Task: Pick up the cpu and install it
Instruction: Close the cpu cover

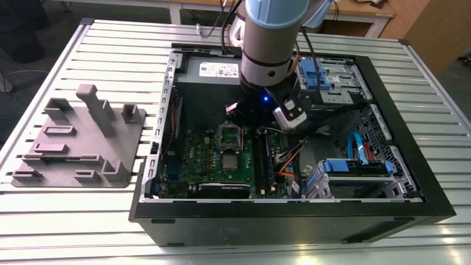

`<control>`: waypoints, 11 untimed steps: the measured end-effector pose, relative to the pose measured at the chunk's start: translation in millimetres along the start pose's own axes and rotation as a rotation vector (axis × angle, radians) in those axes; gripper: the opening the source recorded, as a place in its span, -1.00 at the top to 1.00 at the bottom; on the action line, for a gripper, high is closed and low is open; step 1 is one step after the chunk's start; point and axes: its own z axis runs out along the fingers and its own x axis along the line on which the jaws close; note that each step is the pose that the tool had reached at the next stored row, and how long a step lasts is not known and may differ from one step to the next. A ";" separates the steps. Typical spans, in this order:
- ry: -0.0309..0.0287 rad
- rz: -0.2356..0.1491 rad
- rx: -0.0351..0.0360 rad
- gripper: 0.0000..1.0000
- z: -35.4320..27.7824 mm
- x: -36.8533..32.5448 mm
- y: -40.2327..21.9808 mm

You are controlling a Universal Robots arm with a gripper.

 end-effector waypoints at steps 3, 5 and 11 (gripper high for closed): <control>-0.0010 0.000 -0.0014 0.79 1.0 0.1 1.9; -0.0031 0.000 -0.0013 0.79 1.8 1.4 2.4; -0.0052 0.000 -0.0010 0.79 2.5 2.7 2.7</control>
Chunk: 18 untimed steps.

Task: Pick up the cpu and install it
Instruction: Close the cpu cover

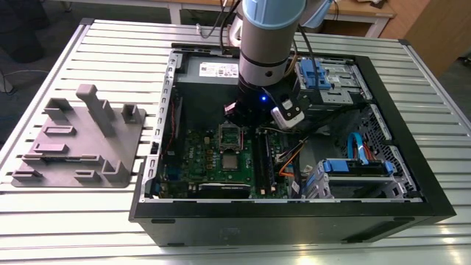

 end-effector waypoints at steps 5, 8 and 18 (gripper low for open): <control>-0.0013 0.000 -0.0028 0.79 0.4 -0.1 1.4; -0.0015 0.000 -0.0033 0.79 0.8 0.0 2.5; -0.0054 -0.006 -0.0047 0.79 -1.5 4.4 2.4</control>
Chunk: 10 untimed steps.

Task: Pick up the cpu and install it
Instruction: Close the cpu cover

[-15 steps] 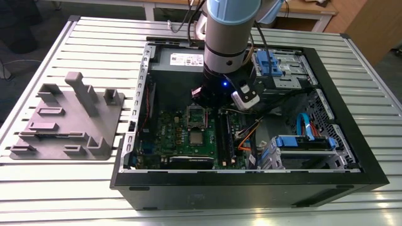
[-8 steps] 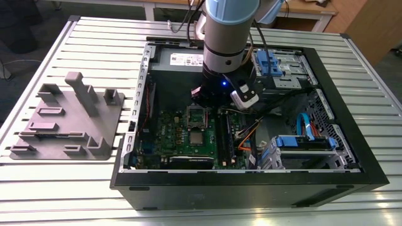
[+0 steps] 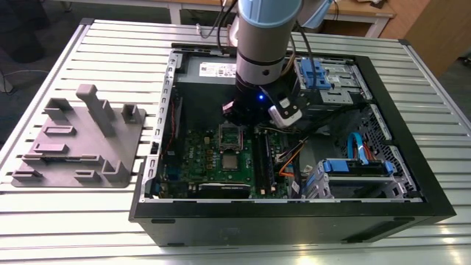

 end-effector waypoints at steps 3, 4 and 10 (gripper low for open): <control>0.0000 -0.005 -0.0010 0.79 -2.6 -0.1 -0.4; 0.0001 -0.007 -0.0011 0.79 -3.2 -0.1 -0.6; 0.0005 -0.021 -0.0019 0.79 -7.2 0.0 -3.1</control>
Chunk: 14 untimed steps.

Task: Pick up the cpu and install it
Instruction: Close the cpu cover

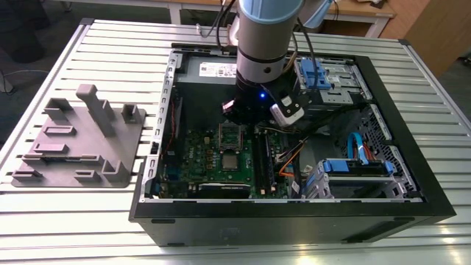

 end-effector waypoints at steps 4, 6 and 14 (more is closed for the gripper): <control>0.0001 -0.005 -0.0003 0.79 -2.9 0.2 -2.4; 0.0001 -0.007 -0.0005 0.79 -4.4 0.4 -3.6; -0.0001 -0.012 -0.0034 0.79 -10.6 0.8 -8.7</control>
